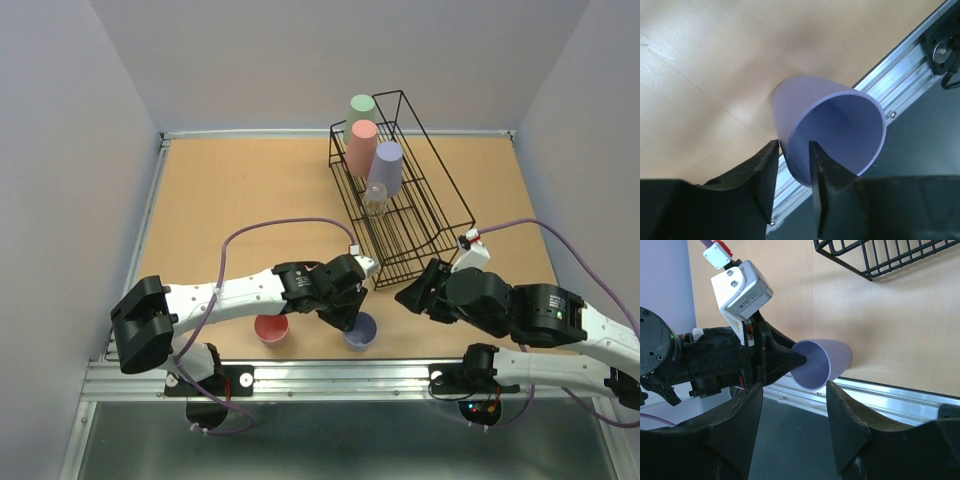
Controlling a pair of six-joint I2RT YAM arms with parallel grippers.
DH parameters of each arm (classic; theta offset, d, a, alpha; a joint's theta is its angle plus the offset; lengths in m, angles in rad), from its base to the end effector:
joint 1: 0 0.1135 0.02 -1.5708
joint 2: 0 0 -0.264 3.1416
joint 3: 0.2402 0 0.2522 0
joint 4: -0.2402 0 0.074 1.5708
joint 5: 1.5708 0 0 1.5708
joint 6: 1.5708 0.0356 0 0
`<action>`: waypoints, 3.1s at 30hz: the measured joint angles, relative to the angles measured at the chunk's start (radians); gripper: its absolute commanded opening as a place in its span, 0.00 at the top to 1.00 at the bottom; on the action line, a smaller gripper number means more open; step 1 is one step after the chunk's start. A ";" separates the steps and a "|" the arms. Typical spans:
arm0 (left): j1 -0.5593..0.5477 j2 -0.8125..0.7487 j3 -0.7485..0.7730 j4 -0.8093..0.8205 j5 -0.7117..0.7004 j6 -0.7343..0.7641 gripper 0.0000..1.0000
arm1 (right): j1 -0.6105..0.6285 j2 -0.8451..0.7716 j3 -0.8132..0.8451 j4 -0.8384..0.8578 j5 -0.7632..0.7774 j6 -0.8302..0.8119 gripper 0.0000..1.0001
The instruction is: Load the cups into the dish rack
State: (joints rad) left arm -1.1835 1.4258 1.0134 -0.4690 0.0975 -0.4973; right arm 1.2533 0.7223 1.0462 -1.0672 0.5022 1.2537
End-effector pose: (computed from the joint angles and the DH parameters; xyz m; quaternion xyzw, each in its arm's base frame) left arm 0.1101 -0.2790 0.2471 0.3318 0.8797 -0.2820 0.1910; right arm 0.0514 0.1015 0.3517 0.1001 0.8869 0.2990 0.3377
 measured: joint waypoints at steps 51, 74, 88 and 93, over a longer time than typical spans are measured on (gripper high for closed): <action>0.253 -0.585 -0.199 0.863 0.206 -0.496 1.00 | 0.003 -0.157 -0.016 0.745 -0.132 -0.283 0.01; 0.254 -0.575 -0.248 0.967 0.230 -0.567 1.00 | 0.003 -0.082 -0.016 0.813 -0.136 -0.298 0.13; 0.248 -0.572 -0.273 1.019 0.225 -0.597 0.99 | 0.003 -0.115 -0.017 0.811 -0.122 -0.304 0.60; 0.249 -0.571 -0.273 1.016 0.223 -0.598 0.63 | 0.003 -0.111 -0.017 0.813 -0.117 -0.306 0.99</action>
State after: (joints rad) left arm -0.9340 0.8547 0.7406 0.5468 0.3206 -1.0950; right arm 1.2564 0.6109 1.0290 -0.2543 0.3851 0.9482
